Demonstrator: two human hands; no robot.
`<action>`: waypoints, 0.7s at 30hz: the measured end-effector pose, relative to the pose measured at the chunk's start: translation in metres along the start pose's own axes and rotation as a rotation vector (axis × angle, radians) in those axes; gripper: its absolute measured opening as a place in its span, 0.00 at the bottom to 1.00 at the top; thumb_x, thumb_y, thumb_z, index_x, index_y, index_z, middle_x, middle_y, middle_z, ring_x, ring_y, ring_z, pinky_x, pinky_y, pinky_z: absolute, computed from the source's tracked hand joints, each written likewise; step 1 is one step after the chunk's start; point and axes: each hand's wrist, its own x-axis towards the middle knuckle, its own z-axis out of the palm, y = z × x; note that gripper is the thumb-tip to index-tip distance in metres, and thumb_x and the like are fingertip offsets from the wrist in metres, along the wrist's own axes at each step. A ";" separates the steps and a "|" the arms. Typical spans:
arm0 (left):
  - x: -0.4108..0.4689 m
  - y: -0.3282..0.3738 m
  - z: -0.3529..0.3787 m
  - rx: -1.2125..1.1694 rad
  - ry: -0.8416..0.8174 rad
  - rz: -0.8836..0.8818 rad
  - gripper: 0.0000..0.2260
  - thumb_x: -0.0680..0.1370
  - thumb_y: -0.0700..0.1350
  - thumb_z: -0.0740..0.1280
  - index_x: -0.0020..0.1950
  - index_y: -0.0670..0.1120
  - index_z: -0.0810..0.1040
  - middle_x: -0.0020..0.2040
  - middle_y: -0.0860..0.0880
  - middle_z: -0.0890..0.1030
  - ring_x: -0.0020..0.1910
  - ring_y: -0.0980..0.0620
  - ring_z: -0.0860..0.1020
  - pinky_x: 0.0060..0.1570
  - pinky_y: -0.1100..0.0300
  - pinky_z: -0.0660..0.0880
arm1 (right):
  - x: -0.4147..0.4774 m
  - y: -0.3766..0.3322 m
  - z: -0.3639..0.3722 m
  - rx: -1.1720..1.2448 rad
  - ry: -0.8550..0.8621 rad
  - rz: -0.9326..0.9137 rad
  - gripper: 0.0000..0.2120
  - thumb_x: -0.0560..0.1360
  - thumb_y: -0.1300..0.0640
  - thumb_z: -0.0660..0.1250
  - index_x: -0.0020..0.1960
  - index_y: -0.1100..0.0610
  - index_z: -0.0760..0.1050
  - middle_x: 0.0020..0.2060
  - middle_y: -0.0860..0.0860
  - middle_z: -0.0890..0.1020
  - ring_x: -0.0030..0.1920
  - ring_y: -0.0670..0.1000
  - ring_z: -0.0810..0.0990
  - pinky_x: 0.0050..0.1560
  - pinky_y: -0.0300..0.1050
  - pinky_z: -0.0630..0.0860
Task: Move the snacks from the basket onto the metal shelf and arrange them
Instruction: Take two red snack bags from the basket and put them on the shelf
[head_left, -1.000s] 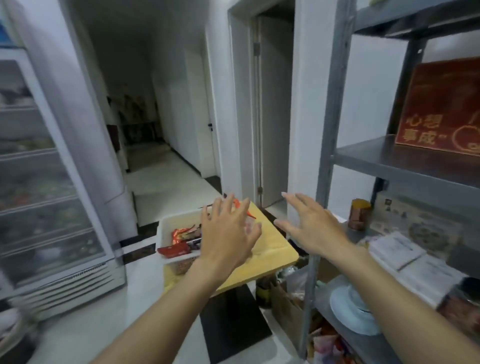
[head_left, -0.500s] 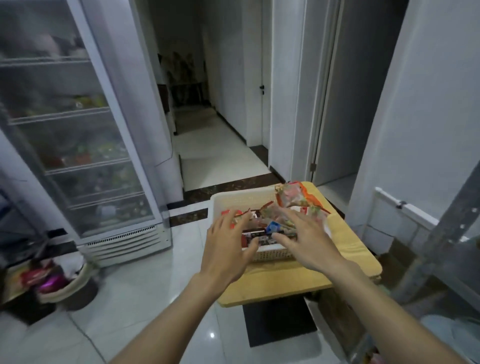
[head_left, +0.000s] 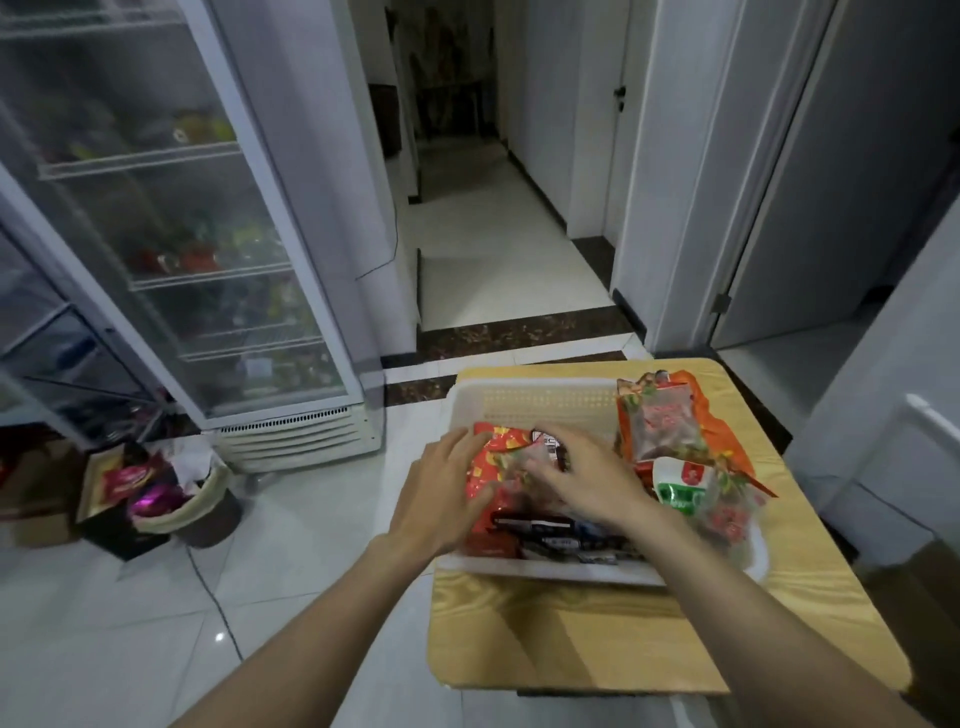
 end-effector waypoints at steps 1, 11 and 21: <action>0.008 -0.004 0.003 -0.005 -0.010 -0.002 0.26 0.78 0.54 0.65 0.75 0.53 0.65 0.74 0.50 0.66 0.70 0.47 0.66 0.68 0.52 0.66 | 0.012 0.003 0.003 0.018 -0.016 0.009 0.26 0.79 0.44 0.63 0.75 0.49 0.65 0.72 0.48 0.70 0.72 0.51 0.67 0.69 0.46 0.64; 0.092 -0.049 0.045 -0.130 -0.171 -0.029 0.27 0.78 0.48 0.67 0.76 0.51 0.63 0.73 0.49 0.66 0.72 0.49 0.64 0.71 0.55 0.62 | 0.126 0.025 0.033 0.028 -0.134 0.157 0.24 0.80 0.52 0.65 0.74 0.57 0.66 0.72 0.54 0.70 0.72 0.55 0.67 0.70 0.47 0.64; 0.173 -0.086 0.096 -0.183 -0.448 -0.090 0.27 0.78 0.45 0.68 0.75 0.47 0.64 0.72 0.43 0.67 0.71 0.45 0.65 0.69 0.59 0.60 | 0.210 0.064 0.073 -0.076 -0.339 0.426 0.13 0.77 0.57 0.67 0.62 0.57 0.77 0.58 0.55 0.81 0.56 0.57 0.79 0.54 0.46 0.77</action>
